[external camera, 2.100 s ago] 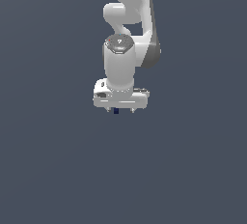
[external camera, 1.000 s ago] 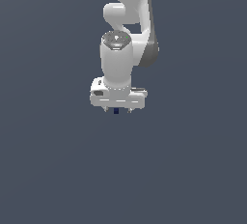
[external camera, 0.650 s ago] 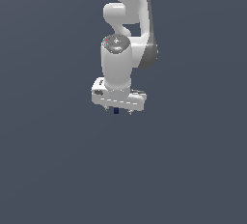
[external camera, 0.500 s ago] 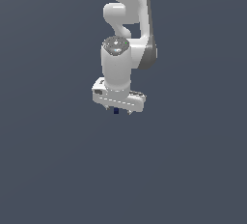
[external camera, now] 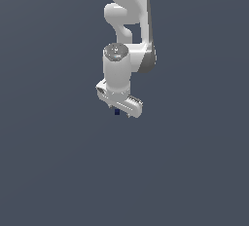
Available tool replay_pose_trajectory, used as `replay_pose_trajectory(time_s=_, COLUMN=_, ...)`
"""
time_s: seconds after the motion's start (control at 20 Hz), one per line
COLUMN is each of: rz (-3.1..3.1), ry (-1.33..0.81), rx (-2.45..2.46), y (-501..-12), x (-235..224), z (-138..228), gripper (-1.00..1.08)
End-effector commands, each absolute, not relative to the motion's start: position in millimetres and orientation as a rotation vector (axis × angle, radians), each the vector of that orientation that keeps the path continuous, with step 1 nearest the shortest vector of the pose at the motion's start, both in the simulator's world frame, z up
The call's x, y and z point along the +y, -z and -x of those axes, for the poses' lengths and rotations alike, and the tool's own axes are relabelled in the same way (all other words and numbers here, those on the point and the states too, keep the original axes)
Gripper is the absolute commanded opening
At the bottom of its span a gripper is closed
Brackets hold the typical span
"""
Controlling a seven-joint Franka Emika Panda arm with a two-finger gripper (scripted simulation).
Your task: Pick up the object and move it to a goal position.
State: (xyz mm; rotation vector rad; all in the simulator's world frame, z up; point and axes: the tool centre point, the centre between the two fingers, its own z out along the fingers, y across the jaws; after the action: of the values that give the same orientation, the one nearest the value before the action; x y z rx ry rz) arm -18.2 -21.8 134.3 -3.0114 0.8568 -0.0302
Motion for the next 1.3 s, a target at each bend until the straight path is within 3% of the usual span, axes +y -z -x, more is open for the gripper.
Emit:
replay_pose_trajectory(time_s=0.0, rz=2.974, ry=0.025, rx=0.972, y=-128.1, x=-22.4, z=23.3, gripper=1.00)
replay_pose_trajectory(time_s=1.25, rz=2.411, ry=-0.003, rx=2.003, y=-74.9, x=-36.0, z=78.1, gripper=1.00)
